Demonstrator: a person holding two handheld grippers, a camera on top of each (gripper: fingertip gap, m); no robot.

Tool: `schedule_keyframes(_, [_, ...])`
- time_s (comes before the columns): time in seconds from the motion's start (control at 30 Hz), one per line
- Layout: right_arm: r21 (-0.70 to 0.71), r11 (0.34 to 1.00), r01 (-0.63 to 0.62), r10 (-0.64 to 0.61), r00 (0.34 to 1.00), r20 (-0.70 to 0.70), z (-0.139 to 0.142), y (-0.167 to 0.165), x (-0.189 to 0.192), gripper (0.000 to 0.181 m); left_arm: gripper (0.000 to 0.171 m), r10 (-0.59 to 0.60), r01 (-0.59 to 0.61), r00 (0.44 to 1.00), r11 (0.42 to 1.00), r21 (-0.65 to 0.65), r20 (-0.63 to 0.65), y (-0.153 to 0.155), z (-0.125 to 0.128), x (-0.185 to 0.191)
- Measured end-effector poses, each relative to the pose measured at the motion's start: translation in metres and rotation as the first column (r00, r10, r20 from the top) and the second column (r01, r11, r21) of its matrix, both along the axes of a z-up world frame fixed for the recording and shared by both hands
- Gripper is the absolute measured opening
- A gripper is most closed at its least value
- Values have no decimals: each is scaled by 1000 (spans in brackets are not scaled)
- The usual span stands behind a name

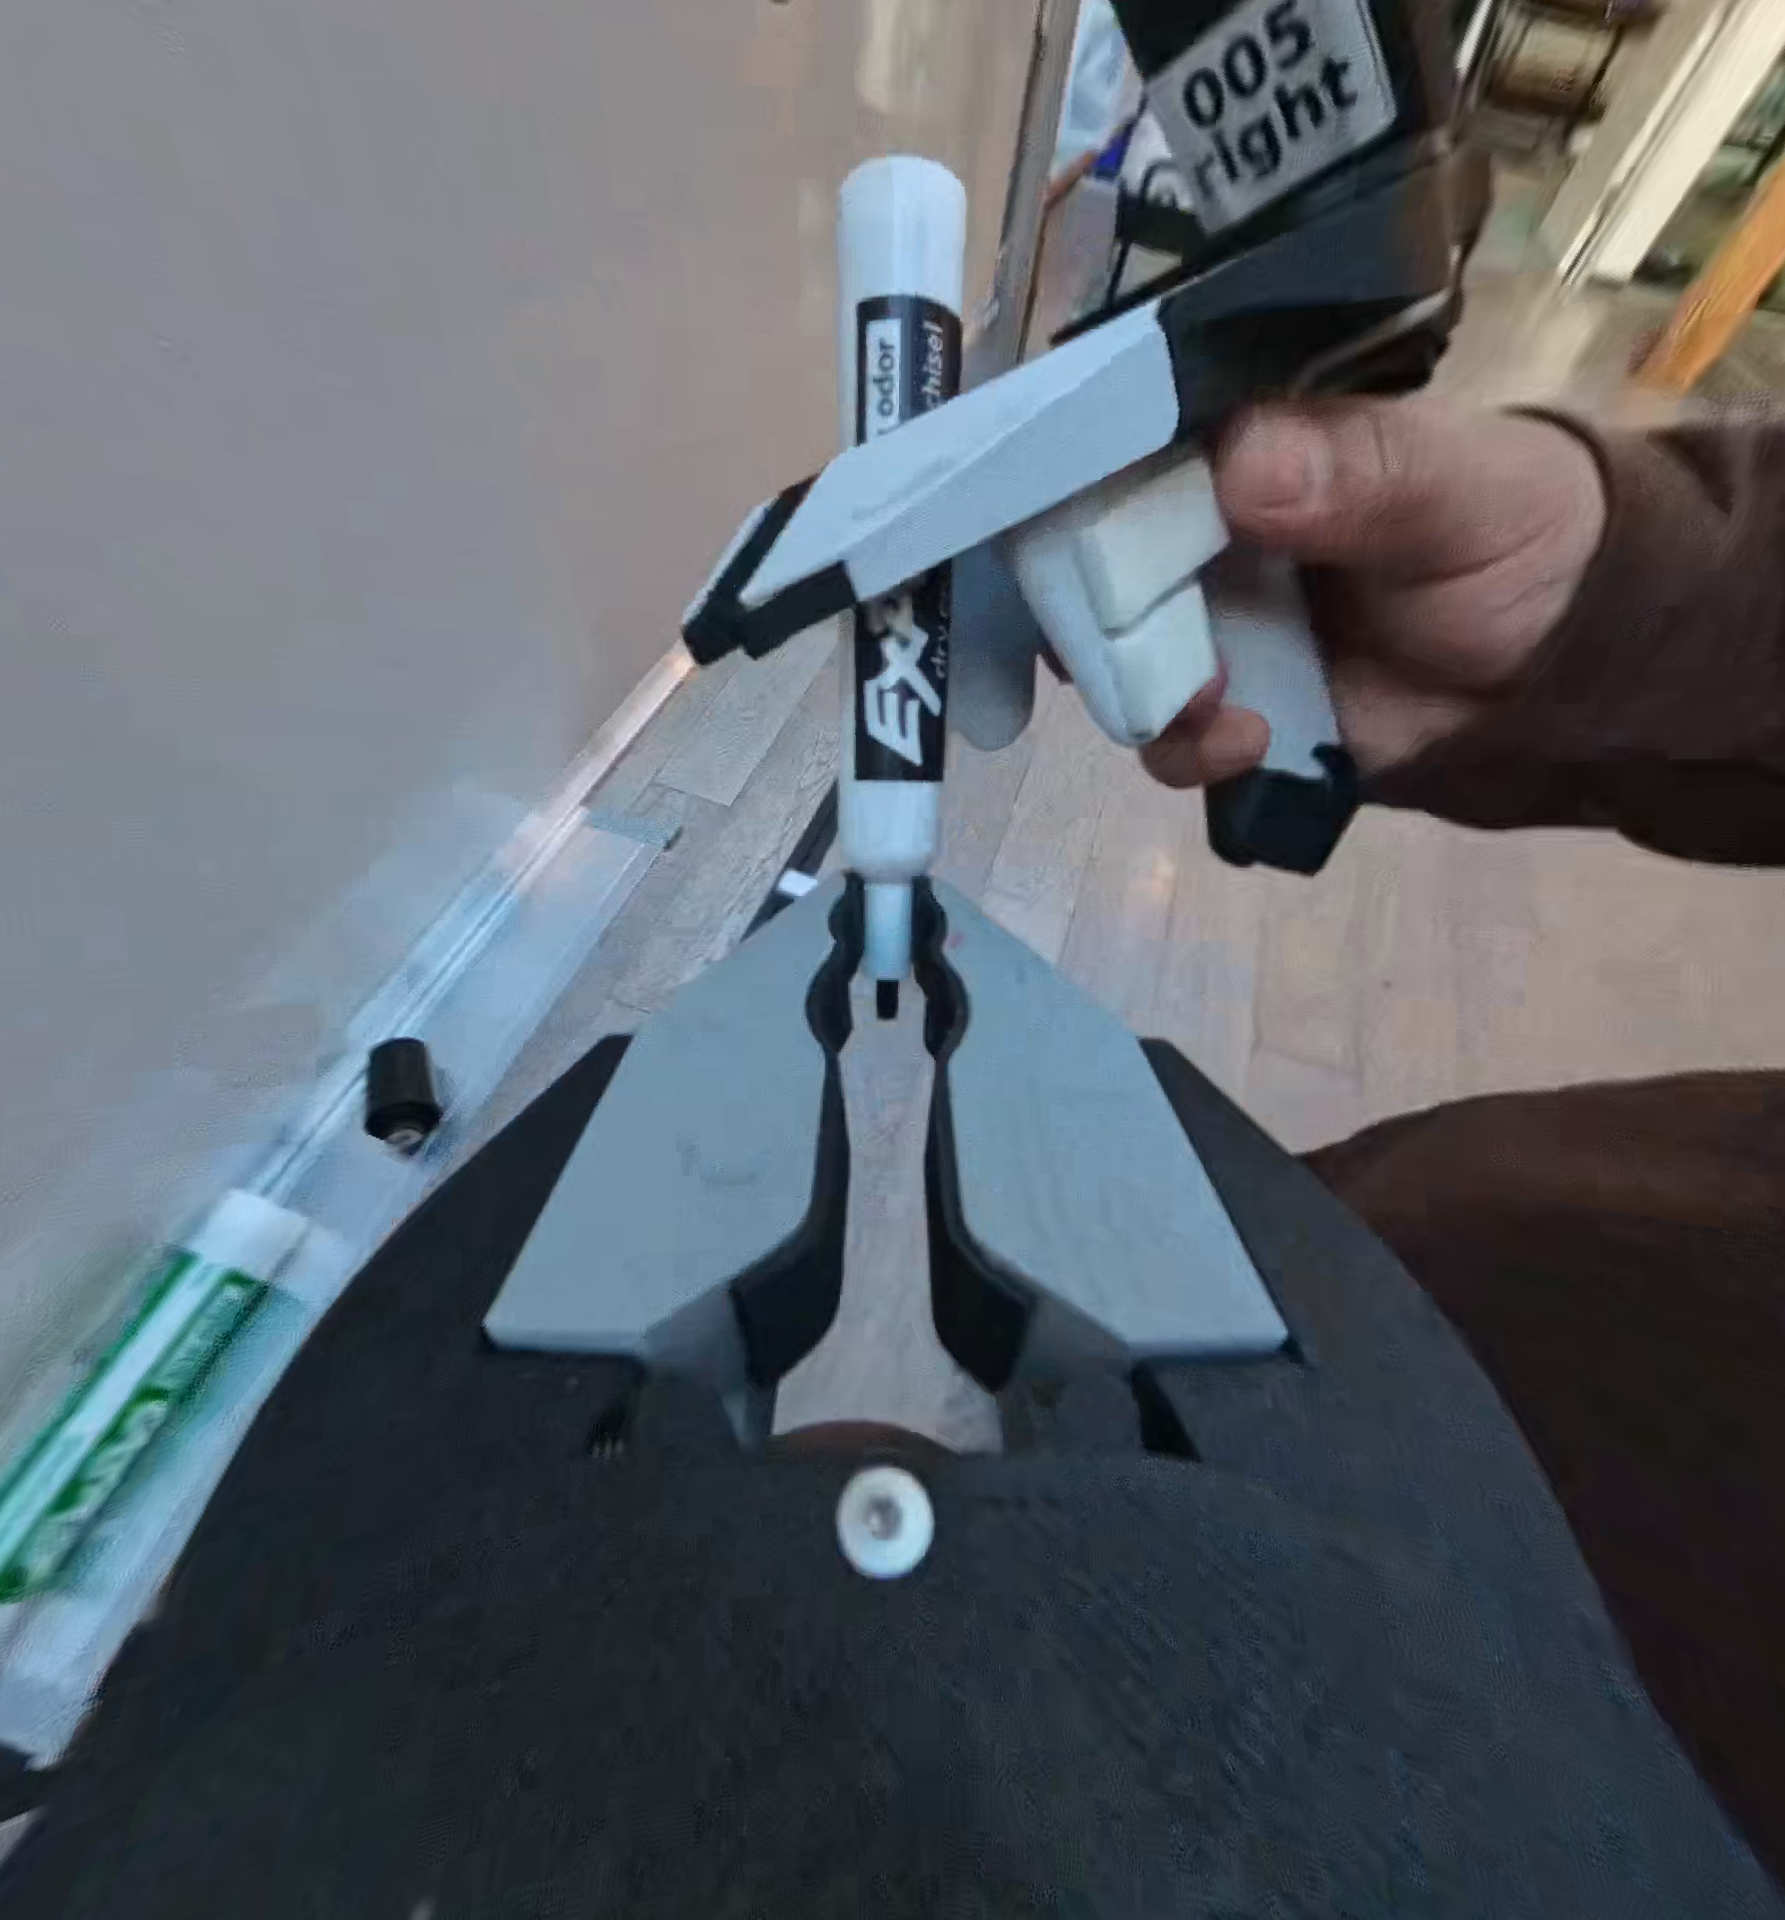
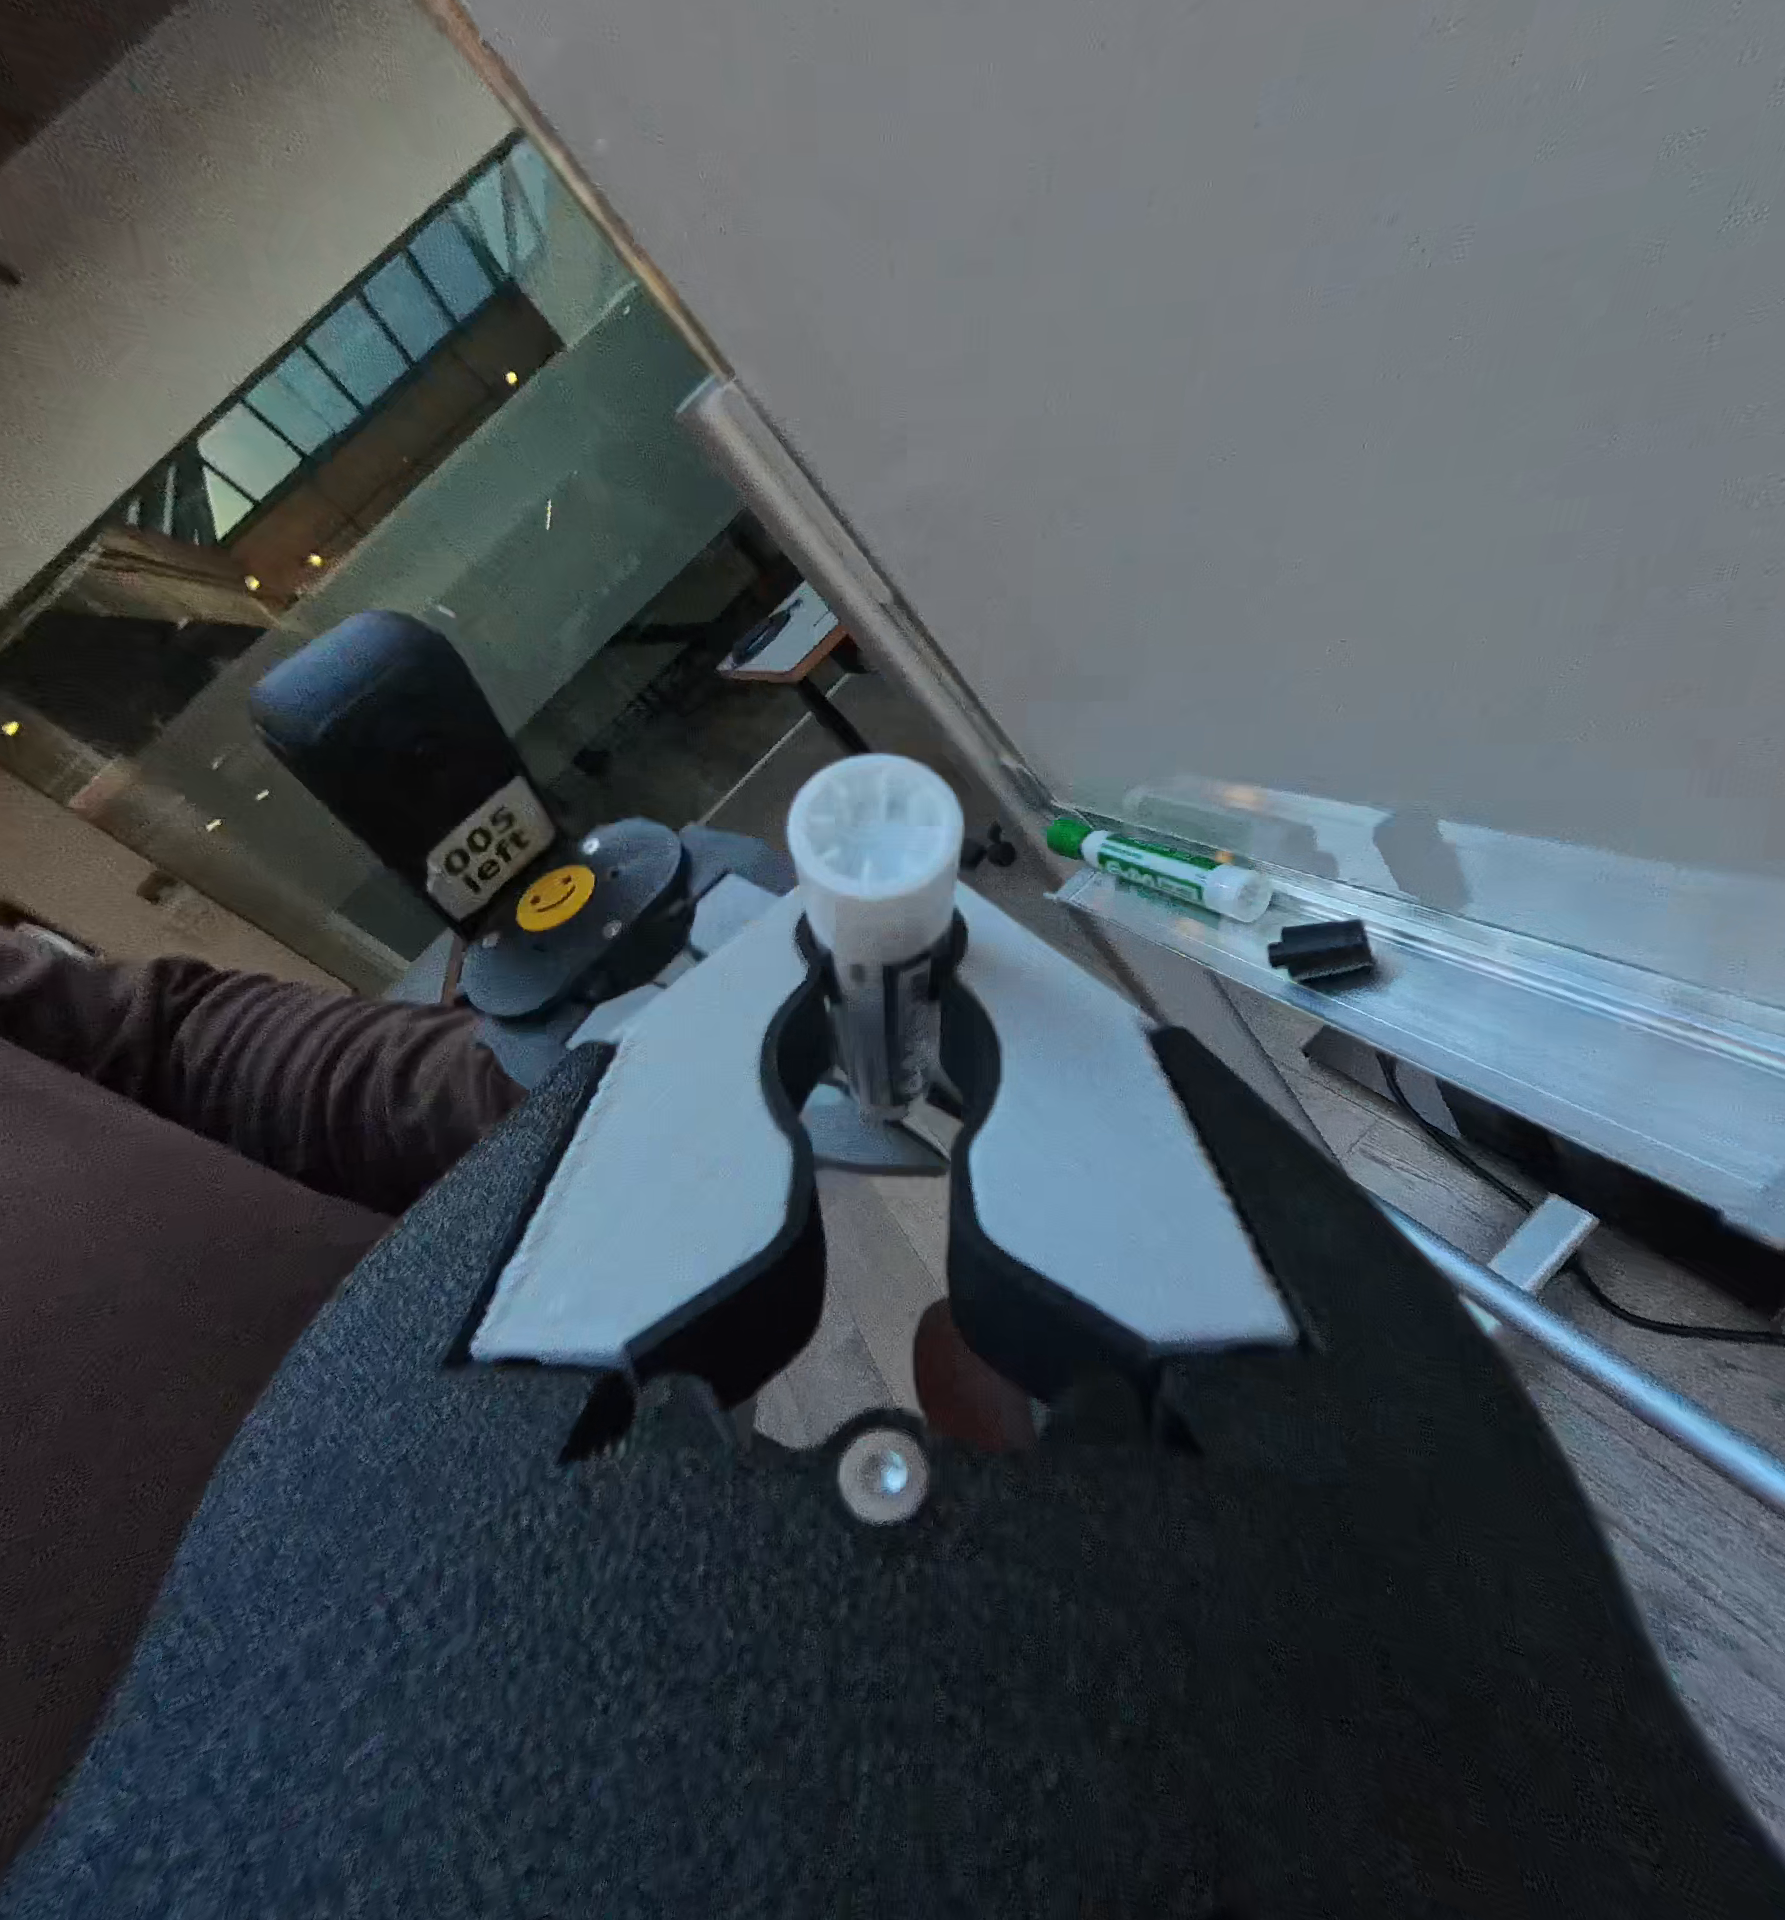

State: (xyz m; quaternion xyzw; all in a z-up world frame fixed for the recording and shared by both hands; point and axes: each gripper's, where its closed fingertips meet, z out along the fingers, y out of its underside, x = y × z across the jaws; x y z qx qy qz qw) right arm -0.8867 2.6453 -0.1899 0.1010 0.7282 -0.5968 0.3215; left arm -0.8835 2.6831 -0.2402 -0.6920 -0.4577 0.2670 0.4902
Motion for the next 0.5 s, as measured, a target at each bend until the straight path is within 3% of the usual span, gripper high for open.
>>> schedule_keyframes(0.13, [24, 991, -130, 133, 968, -213, 4, 10, 20, 19, 6, -148, 112, 987, 919, -378, -68, -19, 18, 12])
schedule_keyframes(0.2, [57, 986, -154, 164, 935, -316, 3, 9, 26, 19, 6, -182, 117, 978, 877, -467, -97, -25, 27, 15])
schedule_keyframes(0.33, [62, 988, -143, 156, 893, -422, 8, 0, 31, 18, 6, -178, 89, 973, 876, -475, -145, -32, 40, 16])
schedule_keyframes(0.4, [37, 989, -145, 148, 907, -393, 14, -3, 34, 18, 5, -166, 68, 972, 877, -475, -168, -34, 44, 17])
schedule_keyframes(0.5, [28, 987, -161, 161, 936, -313, 16, -7, 39, 31, 6, -181, 89, 972, 871, -483, -148, -31, 37, 22])
